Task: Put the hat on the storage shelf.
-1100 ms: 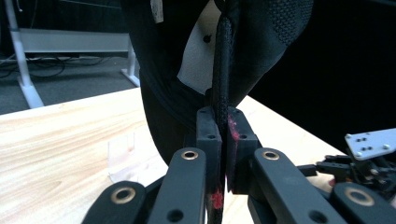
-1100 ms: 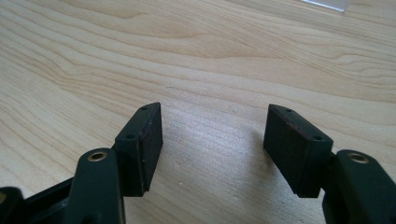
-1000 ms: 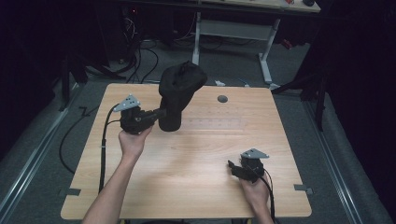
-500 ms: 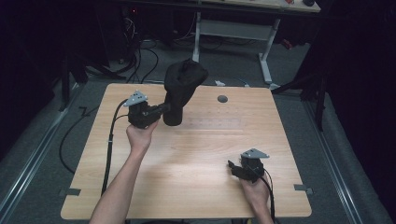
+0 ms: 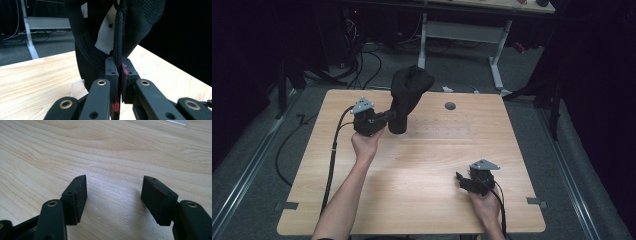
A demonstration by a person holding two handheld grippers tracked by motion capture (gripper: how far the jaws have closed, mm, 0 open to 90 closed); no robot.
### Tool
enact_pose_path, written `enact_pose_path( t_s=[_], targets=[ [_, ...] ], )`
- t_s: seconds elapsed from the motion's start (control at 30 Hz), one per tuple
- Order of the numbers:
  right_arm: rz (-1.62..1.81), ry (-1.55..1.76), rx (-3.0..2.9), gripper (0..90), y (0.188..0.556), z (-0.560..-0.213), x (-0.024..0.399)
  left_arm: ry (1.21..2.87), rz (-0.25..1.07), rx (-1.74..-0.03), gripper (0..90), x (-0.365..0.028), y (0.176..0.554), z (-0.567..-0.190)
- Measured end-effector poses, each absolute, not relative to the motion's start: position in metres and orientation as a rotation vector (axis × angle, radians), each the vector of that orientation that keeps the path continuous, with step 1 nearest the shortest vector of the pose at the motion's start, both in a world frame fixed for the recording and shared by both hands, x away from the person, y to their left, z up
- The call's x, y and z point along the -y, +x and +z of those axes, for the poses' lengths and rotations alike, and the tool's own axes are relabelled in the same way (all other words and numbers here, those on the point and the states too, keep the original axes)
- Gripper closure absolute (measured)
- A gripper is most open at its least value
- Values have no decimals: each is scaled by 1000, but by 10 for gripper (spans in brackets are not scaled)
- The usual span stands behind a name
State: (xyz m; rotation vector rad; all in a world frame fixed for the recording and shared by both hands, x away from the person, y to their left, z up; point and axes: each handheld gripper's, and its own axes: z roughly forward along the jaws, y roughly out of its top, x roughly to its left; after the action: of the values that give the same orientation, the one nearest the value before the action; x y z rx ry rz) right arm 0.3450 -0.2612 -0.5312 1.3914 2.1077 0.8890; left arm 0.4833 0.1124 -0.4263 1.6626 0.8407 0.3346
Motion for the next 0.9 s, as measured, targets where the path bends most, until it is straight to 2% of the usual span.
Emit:
enact_pose_path(
  t_s=[0.53,0.73,0.9],
  targets=[
    [889,1384,-2111,376,345,-531,261,1636,271,-935,838,-127,483,-448],
    [890,1387,-2111,376,345,-531,261,1645,261,-957,771,-131,483,-447],
    [890,1388,-2111,376,345,-531,261,1664,278,-970,679,-132,481,-445]
  ],
)
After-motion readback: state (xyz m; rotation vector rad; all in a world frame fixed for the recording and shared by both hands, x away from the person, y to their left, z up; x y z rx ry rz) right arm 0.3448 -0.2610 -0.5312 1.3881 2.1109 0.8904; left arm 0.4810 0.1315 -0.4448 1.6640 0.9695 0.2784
